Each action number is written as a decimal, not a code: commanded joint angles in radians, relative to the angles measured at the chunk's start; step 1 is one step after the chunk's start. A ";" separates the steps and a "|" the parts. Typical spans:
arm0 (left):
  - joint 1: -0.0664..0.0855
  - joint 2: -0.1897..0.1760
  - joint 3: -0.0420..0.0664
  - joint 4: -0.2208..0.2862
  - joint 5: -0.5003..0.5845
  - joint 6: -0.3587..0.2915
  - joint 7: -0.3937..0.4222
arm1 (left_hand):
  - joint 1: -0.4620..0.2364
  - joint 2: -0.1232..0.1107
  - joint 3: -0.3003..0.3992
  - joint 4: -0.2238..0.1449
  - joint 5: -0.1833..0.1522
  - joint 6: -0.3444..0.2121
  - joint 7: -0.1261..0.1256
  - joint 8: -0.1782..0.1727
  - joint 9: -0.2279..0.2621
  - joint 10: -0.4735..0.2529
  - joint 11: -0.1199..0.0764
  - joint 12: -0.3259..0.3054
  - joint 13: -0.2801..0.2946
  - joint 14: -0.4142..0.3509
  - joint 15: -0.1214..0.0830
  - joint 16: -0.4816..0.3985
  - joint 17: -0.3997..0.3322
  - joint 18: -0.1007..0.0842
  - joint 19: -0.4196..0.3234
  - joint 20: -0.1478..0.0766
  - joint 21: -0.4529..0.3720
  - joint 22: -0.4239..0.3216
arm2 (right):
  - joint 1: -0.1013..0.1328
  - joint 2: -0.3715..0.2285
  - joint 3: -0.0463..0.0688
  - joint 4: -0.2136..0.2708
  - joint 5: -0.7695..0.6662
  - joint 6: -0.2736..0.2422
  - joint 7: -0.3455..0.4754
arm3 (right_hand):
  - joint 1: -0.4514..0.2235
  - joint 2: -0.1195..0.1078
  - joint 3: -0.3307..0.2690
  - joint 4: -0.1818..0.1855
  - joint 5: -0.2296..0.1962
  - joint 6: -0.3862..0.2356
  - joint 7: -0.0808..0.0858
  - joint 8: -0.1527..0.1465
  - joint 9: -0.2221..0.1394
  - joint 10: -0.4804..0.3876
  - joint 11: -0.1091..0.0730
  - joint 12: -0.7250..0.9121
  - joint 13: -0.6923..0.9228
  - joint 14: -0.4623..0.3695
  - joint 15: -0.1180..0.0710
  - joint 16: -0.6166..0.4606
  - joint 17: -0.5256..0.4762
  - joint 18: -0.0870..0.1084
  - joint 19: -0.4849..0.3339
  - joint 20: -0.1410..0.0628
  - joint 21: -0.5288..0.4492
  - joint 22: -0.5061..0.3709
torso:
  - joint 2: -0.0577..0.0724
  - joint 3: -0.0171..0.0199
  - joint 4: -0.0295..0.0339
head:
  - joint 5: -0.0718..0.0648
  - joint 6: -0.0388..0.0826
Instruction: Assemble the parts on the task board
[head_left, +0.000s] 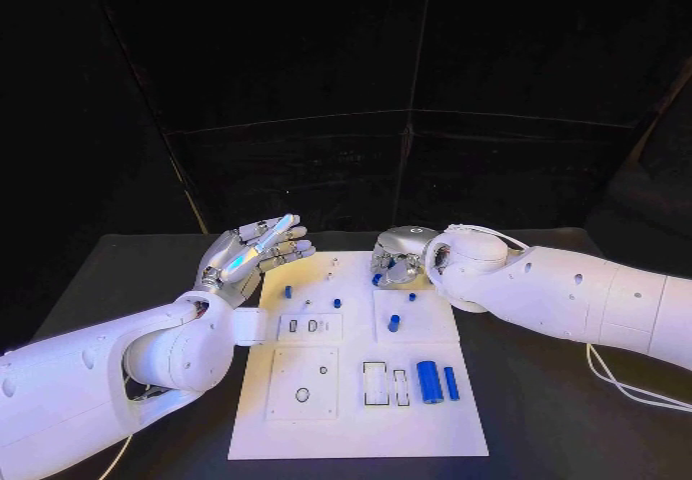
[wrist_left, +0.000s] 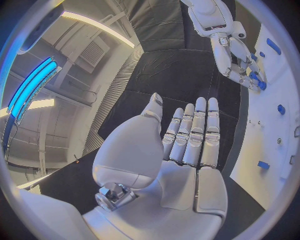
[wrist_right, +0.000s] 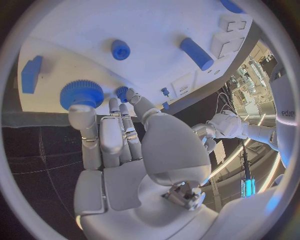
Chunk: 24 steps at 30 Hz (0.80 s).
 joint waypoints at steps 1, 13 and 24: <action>0.002 0.001 0.001 0.004 -0.001 0.019 -0.002 | 0.006 0.004 -0.005 -0.004 0.004 0.004 0.010 -0.006 -0.001 0.000 0.006 -0.003 -0.001 0.004 0.002 -0.005 -0.001 0.012 0.007 0.001 -0.002 -0.002 | 0.002 0.006 0.001 -0.006 -0.008 0.015 -0.002 | 0.002 0.014 0.011 -0.001 -0.008 -0.001 -0.001 0.002 0.001 0.008 0.002 0.006 0.000 0.033 0.006 0.006 0.001 -0.008 0.007 0.000 0.007 0.004 | 0.005 -0.0003 0.0022 | 0.000 -0.004; 0.002 0.000 0.001 0.005 -0.001 0.020 -0.006 | 0.008 0.006 -0.005 -0.006 0.004 0.004 0.011 -0.008 -0.002 0.000 0.007 -0.006 -0.001 0.004 0.002 -0.008 -0.002 0.011 0.008 0.001 -0.004 -0.003 | 0.002 0.019 0.001 -0.021 -0.008 0.037 -0.004 | 0.013 0.030 0.067 -0.004 -0.046 0.027 -0.001 0.009 0.004 0.043 -0.003 0.016 0.003 0.031 0.002 0.023 0.011 -0.012 0.006 -0.001 0.036 0.037 | 0.009 -0.0011 0.0039 | 0.000 -0.010; 0.002 -0.003 0.001 0.004 -0.001 0.021 -0.008 | 0.010 0.007 -0.005 -0.007 0.004 0.004 0.011 -0.009 -0.002 0.000 0.007 -0.008 -0.001 0.004 0.003 -0.009 -0.002 0.011 0.009 0.001 -0.006 -0.004 | 0.002 0.015 0.001 -0.008 -0.007 -0.051 0.015 | 0.023 0.034 0.121 -0.002 -0.059 0.071 -0.007 0.016 0.006 0.078 -0.012 0.021 0.008 0.028 -0.004 0.032 0.011 -0.013 0.000 -0.006 0.056 0.055 | 0.011 -0.0019 0.0052 | 0.002 -0.012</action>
